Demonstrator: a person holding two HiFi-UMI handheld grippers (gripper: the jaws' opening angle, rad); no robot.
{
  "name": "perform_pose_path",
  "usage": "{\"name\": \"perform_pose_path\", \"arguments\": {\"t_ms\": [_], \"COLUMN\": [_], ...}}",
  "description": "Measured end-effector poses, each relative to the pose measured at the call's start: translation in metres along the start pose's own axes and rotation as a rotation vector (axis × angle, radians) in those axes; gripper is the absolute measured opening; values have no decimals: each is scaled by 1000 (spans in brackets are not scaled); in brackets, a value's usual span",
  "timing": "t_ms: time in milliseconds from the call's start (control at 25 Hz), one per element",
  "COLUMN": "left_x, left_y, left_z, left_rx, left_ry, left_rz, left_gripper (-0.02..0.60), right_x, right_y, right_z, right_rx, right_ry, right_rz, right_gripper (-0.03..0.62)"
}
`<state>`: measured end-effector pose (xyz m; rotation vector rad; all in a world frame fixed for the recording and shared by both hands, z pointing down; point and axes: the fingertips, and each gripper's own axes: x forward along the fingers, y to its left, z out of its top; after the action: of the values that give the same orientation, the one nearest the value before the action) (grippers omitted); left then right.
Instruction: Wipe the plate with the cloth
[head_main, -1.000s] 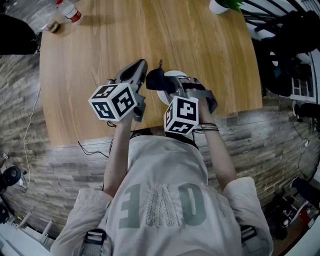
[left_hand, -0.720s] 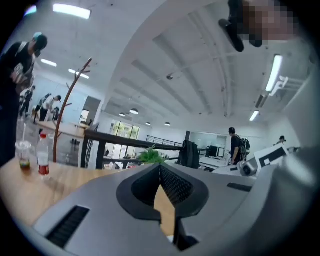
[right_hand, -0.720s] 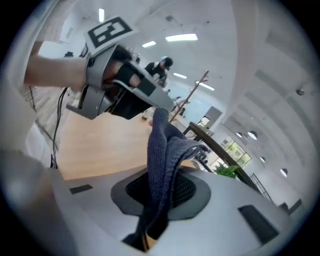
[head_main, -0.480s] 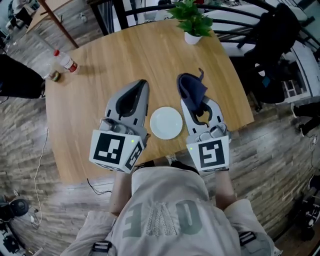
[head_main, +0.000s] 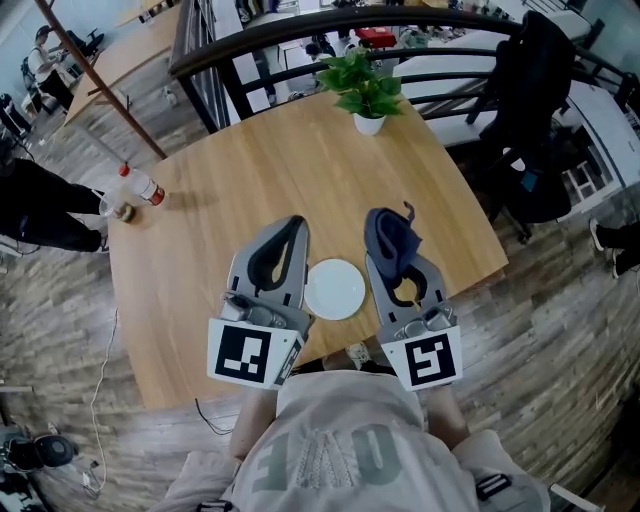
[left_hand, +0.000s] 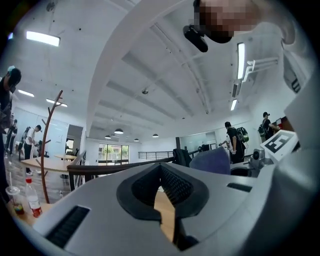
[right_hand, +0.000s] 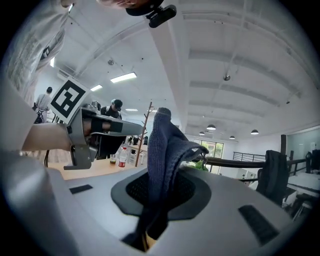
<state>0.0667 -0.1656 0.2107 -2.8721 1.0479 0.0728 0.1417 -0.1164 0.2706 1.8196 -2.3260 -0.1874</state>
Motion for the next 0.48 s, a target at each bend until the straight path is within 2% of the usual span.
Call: {"name": "perform_pose_path", "arguments": {"t_ms": [120, 480], "left_x": [0, 2], "left_y": [-6, -12], "left_z": [6, 13], "left_rx": [47, 58], "left_ry": [-8, -38], "left_rz": [2, 35], "left_gripper": [8, 8], "right_x": [-3, -10], "right_y": [-6, -17], "right_z": [6, 9], "right_rx": [11, 16], "right_ry": [-17, -33], "right_rz": [-11, -25], "right_gripper": [57, 55]}}
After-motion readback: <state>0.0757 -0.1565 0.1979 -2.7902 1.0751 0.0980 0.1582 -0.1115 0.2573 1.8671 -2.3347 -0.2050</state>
